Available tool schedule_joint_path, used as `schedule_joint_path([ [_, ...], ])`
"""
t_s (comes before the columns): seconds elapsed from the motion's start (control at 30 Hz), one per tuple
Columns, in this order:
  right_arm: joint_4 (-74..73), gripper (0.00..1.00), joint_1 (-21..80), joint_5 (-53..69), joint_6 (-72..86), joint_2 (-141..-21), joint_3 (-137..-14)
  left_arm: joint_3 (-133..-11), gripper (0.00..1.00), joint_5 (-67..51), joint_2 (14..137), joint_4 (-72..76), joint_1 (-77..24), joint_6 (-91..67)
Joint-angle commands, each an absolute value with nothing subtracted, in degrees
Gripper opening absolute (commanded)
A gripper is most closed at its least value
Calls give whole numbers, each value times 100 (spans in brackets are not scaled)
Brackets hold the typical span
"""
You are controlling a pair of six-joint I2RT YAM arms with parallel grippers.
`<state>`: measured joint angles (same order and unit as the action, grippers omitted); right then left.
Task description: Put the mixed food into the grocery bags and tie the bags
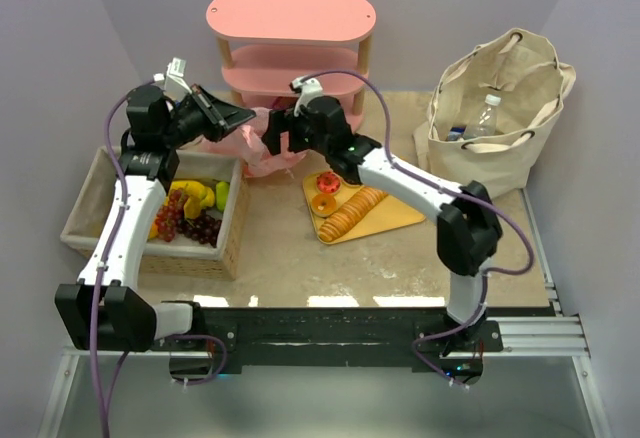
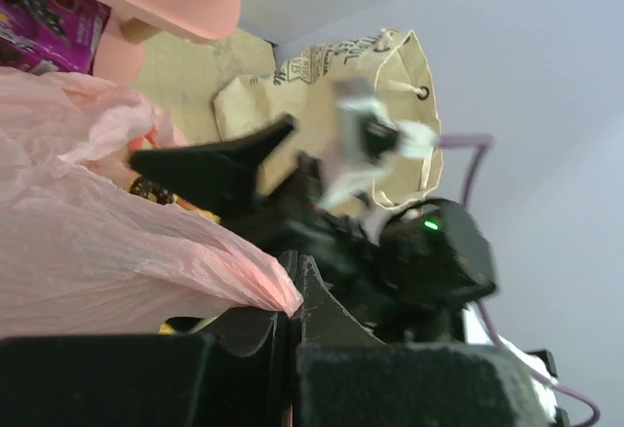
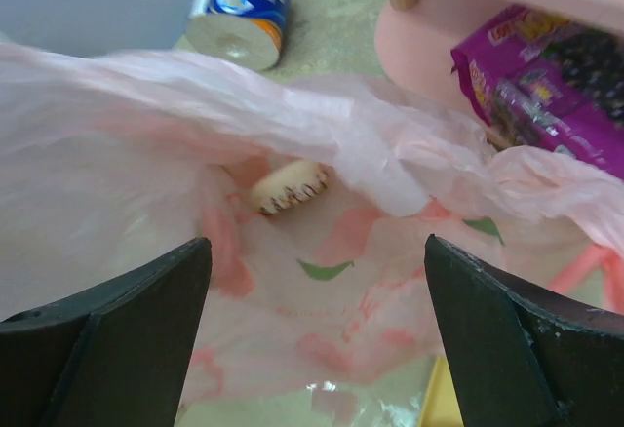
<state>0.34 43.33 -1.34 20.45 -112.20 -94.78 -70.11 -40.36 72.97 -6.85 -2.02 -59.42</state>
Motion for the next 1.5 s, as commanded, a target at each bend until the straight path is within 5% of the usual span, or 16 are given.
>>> schedule_joint_path([
  [0.0,18,92,4342,149,1644,-9811,-8966,-6970,0,-3911,7269,-378,-18,-5854],
  [0.17,-649,93,4245,-78,1679,-8922,-8430,-6926,0,-3789,7269,-518,0,-5617],
  [0.33,-2135,85,3947,-44,1530,-9404,-8473,-7031,0,-3516,7242,-1132,0,-5081],
  [0.53,-1899,80,3955,281,1310,-9711,-7735,-7146,0,-3129,7216,-1652,0,-4491],
  [1.07,-2118,79,3964,290,993,-11267,-8244,-7146,0,-3182,7163,-1793,0,-4403],
  [1.47,-2057,37,3964,360,791,-10750,-8016,-7102,0,-3155,7172,-1784,0,-4377],
])
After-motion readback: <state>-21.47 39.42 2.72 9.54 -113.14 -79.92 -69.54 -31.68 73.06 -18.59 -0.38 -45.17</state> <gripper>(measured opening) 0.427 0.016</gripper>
